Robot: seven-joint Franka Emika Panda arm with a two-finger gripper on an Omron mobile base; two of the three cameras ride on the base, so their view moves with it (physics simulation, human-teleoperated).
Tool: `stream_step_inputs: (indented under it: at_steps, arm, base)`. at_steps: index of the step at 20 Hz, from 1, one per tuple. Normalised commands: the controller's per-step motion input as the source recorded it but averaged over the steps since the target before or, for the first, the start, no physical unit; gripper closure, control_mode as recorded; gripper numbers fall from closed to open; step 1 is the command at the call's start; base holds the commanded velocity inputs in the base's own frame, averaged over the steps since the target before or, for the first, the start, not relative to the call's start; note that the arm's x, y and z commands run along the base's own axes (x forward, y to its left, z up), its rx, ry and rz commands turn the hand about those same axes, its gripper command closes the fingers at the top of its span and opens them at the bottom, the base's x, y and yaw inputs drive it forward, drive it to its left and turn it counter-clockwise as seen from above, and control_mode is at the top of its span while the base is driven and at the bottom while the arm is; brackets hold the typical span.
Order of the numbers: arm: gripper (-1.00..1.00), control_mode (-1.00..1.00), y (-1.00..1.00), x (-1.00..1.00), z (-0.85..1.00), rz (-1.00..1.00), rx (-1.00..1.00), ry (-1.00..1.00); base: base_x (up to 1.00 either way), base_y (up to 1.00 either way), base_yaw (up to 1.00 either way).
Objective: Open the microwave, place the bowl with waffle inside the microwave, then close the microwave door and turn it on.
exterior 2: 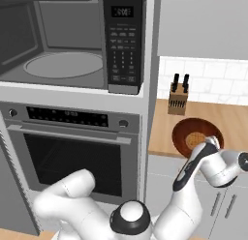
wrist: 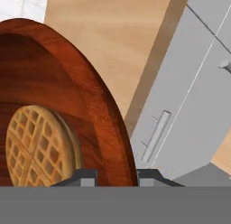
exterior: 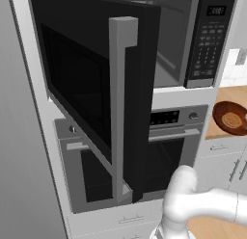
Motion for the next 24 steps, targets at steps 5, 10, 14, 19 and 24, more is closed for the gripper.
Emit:
stream_step_inputs:
  at_steps: [5, 10, 14, 19, 24]
  arm:
    - [1.00, -1.00, -0.17, -1.00, 0.44, -0.08, 0.00, -0.03]
    - [1.00, -1.00, 0.00, -1.00, 0.44, 0.00, -0.02, -0.07]
    - [1.00, -1.00, 0.37, -1.00, 0.47, 0.00, -0.07, -0.06]
    - [1.00, -1.00, 0.81, -1.00, 0.58, 0.02, -0.06, -0.14]
    - [1.00, -1.00, 0.95, -0.98, 0.65, 0.05, -0.07, -0.13]
  base:
    - [0.00, 0.00, 0.00]
    - [0.00, 0.00, 0.00]
    - [0.00, 0.00, 0.00]
    - [0.00, 0.00, 0.00]
    - [0.00, 0.00, 0.00]
